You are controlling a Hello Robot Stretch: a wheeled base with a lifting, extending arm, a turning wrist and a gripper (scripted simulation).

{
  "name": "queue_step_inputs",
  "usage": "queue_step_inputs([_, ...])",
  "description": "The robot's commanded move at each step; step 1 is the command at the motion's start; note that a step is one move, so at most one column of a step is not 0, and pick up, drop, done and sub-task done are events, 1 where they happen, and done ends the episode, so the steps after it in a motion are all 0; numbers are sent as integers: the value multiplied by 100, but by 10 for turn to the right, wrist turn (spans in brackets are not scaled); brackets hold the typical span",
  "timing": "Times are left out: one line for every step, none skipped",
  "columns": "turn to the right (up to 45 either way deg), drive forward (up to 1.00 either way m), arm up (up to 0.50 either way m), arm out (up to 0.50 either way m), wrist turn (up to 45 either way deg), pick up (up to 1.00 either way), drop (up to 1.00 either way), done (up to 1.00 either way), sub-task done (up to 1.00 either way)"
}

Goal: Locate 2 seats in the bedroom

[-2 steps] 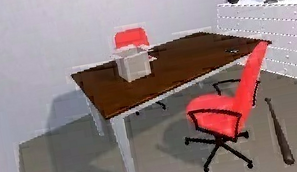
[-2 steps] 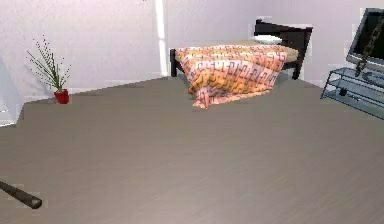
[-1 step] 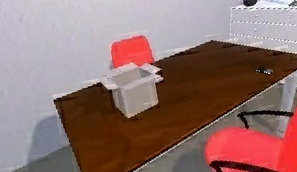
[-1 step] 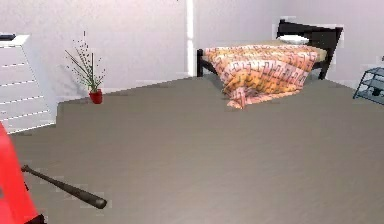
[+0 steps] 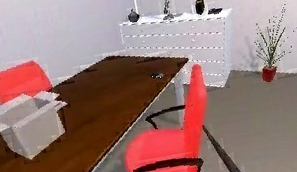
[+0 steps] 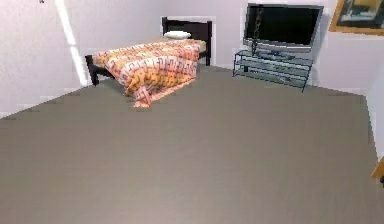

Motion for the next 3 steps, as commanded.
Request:
queue_step_inputs([0,0,0,0,0,0,0,0,100])
queue_step_inputs([450,0,0,0,0,0,0,0,0])
queue_step_inputs([30,0,0,0,0,0,0,0,0])
